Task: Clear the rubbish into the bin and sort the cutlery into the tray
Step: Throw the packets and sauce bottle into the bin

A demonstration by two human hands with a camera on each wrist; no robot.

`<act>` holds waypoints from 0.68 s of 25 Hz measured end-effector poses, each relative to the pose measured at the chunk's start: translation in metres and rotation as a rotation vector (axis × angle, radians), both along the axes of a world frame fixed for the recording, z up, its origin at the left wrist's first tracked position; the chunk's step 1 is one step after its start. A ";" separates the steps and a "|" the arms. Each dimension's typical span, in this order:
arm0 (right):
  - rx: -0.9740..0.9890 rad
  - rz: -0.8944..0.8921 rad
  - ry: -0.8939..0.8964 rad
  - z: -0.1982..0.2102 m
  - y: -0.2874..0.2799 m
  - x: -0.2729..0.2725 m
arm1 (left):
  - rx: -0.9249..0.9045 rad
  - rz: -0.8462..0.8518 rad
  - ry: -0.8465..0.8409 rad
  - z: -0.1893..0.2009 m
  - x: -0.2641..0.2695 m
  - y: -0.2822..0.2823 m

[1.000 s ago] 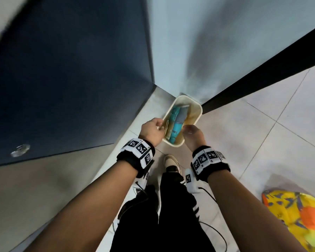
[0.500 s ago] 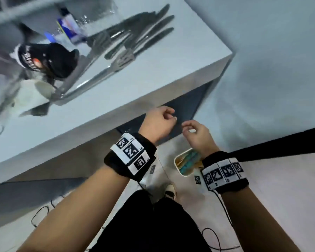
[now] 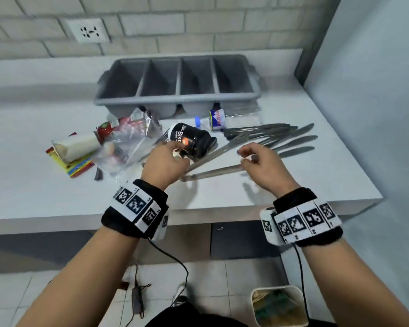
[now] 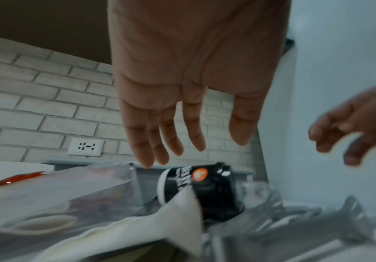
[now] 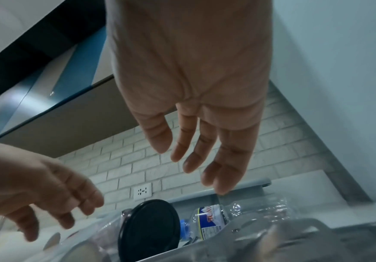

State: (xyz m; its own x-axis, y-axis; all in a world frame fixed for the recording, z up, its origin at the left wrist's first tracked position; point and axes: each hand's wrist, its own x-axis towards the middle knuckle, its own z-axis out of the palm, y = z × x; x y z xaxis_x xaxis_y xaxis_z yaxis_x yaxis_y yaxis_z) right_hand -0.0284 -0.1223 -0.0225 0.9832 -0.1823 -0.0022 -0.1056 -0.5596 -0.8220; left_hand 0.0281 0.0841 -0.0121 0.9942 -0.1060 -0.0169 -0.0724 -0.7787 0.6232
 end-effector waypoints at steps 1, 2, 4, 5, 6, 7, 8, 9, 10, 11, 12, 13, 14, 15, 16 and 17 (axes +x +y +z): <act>-0.056 0.014 -0.012 0.001 0.001 0.015 | 0.074 -0.012 0.033 -0.006 0.007 0.007; -0.120 0.032 -0.022 0.002 0.004 0.032 | 0.150 -0.030 0.064 -0.012 0.014 0.015; -0.238 0.067 -0.019 0.003 0.013 0.063 | 0.267 -0.063 0.120 -0.023 0.027 0.026; -0.277 0.082 -0.013 0.002 0.020 0.075 | 0.301 -0.074 0.148 -0.028 0.033 0.029; -0.303 0.097 0.001 0.000 0.028 0.086 | 0.326 -0.089 0.168 -0.032 0.038 0.031; -0.330 0.115 0.018 -0.002 0.037 0.094 | 0.356 -0.108 0.189 -0.036 0.044 0.032; -0.362 0.132 0.037 -0.005 0.046 0.101 | 0.383 -0.134 0.199 -0.040 0.048 0.033; -0.396 0.148 0.061 -0.009 0.053 0.105 | 0.406 -0.153 0.211 -0.042 0.051 0.032; -0.432 0.163 0.085 -0.013 0.060 0.110 | 0.412 -0.163 0.211 -0.045 0.055 0.032; -0.459 0.170 0.112 -0.018 0.065 0.115 | 0.411 -0.170 0.210 -0.046 0.057 0.031; -0.475 0.178 0.138 -0.023 0.068 0.120 | 0.400 -0.177 0.207 -0.047 0.060 0.030; -0.478 0.185 0.159 -0.026 0.070 0.124 | 0.384 -0.180 0.206 -0.047 0.062 0.030; -0.463 0.192 0.177 -0.029 0.070 0.128 | 0.350 -0.170 0.204 -0.046 0.064 0.030; -0.436 0.197 0.184 -0.031 0.070 0.130 | 0.297 -0.145 0.211 -0.045 0.065 0.030; -0.406 0.194 0.178 -0.031 0.069 0.131 | 0.225 -0.118 0.223 -0.041 0.065 0.031; -0.375 0.183 0.165 -0.031 0.068 0.131 | 0.147 -0.096 0.238 -0.037 0.063 0.033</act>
